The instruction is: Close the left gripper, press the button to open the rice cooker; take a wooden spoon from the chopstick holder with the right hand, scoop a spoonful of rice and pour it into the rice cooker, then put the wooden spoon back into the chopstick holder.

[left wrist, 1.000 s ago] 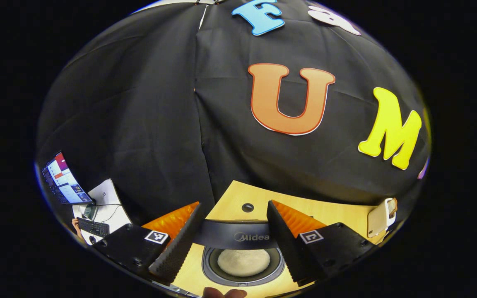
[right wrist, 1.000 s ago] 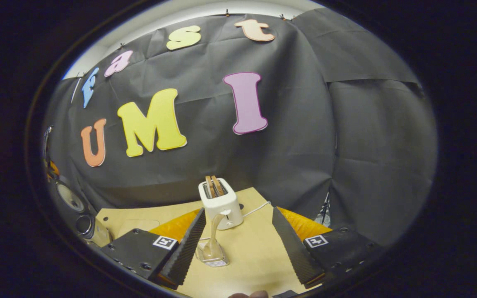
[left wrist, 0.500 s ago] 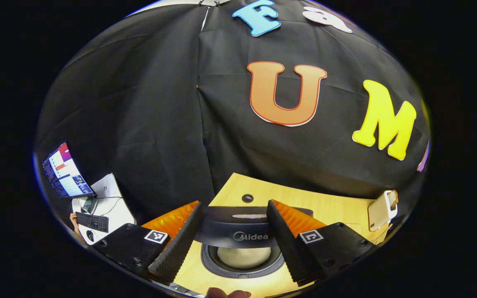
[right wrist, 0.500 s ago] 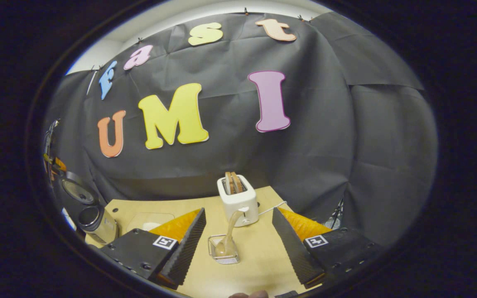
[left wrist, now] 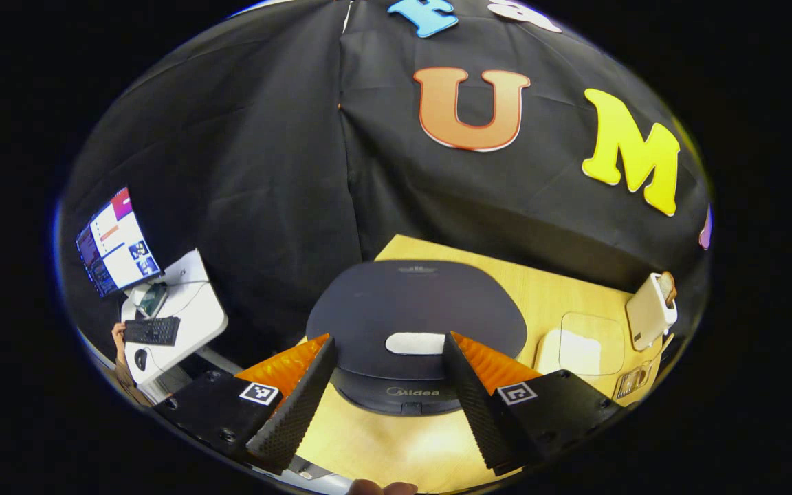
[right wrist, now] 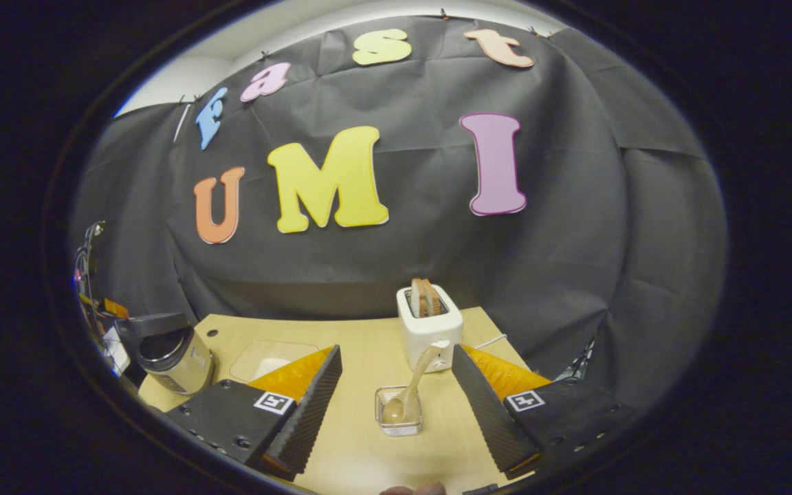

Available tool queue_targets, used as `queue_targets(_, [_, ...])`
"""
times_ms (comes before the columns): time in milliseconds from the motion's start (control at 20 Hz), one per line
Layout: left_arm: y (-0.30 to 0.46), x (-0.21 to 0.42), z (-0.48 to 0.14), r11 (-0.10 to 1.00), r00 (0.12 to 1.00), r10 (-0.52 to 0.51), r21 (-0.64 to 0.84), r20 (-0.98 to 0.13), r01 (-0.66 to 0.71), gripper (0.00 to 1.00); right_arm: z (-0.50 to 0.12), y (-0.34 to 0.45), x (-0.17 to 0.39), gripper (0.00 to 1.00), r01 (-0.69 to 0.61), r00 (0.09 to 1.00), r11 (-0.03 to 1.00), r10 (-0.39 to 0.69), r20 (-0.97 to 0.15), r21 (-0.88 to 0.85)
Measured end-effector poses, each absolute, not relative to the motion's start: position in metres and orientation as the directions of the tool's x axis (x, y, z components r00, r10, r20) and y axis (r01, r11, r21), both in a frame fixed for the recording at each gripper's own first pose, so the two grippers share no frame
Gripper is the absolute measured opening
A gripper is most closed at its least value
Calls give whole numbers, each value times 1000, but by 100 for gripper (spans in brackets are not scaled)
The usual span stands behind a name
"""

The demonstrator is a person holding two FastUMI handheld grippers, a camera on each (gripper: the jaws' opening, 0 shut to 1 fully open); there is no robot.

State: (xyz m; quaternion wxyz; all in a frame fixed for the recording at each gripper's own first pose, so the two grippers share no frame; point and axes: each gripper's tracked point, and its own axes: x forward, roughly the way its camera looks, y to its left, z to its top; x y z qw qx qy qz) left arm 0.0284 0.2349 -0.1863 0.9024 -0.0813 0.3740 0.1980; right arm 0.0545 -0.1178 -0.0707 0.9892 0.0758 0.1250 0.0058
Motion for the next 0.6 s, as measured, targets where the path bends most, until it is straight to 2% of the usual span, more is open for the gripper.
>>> queue_targets(50, [232, 22, -198, 903, 628, 288, -14, -723, -429, 99, -71, -116, 56, 96, 0, 968, 990, 35, -247, 142])
queue_targets(400, [223, 10, -236, 889, 614, 282, -39, -737, -456, 99, -67, -105, 59, 96, -27, 966, 997, 44, -256, 70])
queue_targets(600, [222, 12, -235, 886, 627, 294, -40, -721, -461, 99, -67, -100, 61, 96, -37, 964, 997, 53, -261, 65])
